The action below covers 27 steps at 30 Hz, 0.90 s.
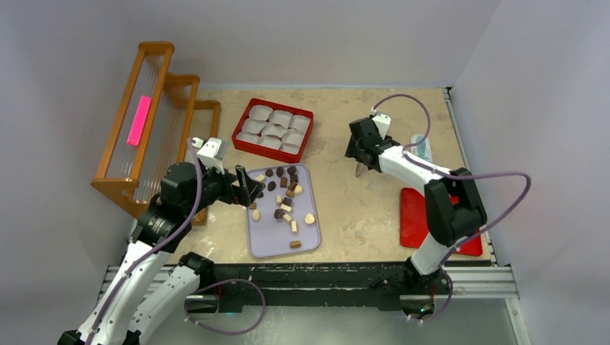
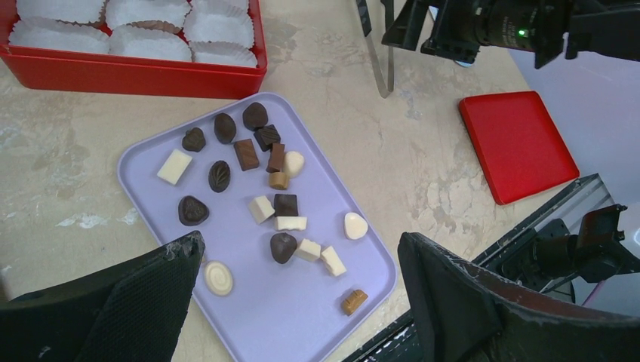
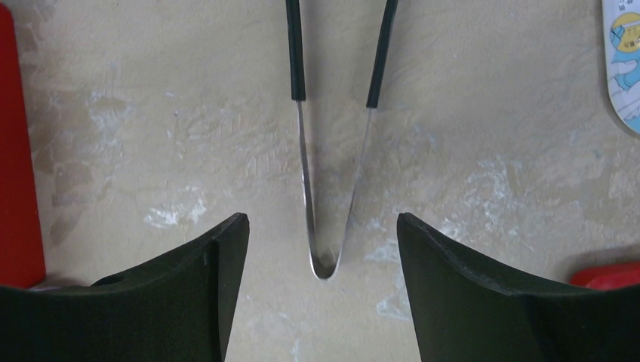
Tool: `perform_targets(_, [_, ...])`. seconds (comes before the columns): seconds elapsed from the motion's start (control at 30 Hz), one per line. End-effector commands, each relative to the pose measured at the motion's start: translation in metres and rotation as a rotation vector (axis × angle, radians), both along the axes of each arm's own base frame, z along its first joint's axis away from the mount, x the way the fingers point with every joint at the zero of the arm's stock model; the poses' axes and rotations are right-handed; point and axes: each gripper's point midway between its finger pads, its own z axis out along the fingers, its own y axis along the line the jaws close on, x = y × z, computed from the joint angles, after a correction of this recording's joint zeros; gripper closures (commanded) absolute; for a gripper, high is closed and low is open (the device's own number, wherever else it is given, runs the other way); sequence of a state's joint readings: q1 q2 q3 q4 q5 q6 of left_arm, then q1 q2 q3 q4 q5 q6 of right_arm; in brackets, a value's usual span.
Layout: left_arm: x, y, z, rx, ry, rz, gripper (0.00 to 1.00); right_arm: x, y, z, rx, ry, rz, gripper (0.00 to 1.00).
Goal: Pack the chocolate
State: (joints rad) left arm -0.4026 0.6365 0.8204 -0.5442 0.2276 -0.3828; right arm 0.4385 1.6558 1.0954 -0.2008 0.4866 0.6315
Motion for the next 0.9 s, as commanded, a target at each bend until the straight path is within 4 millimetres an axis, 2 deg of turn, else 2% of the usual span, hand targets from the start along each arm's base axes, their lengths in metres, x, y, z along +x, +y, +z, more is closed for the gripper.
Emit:
perform_targets(0.0, [0.001,0.001,0.004,-0.008,-0.019,0.016,0.00,0.033,0.002,0.012,-0.029,-0.072,-0.064,0.27])
perform_targets(0.27, [0.000,0.002,0.005,-0.005,-0.027,0.024,0.00,0.043,0.000,-0.018,-0.083,-0.009,-0.095,0.29])
perform_targets(0.63, [0.001,0.004,0.005,-0.002,-0.031,0.033,0.00,0.046,-0.013,-0.042,-0.111,0.024,-0.118,0.27])
perform_targets(0.87, [0.001,0.005,0.005,-0.001,-0.031,0.038,0.00,0.054,-0.015,-0.056,-0.045,0.023,-0.093,0.33])
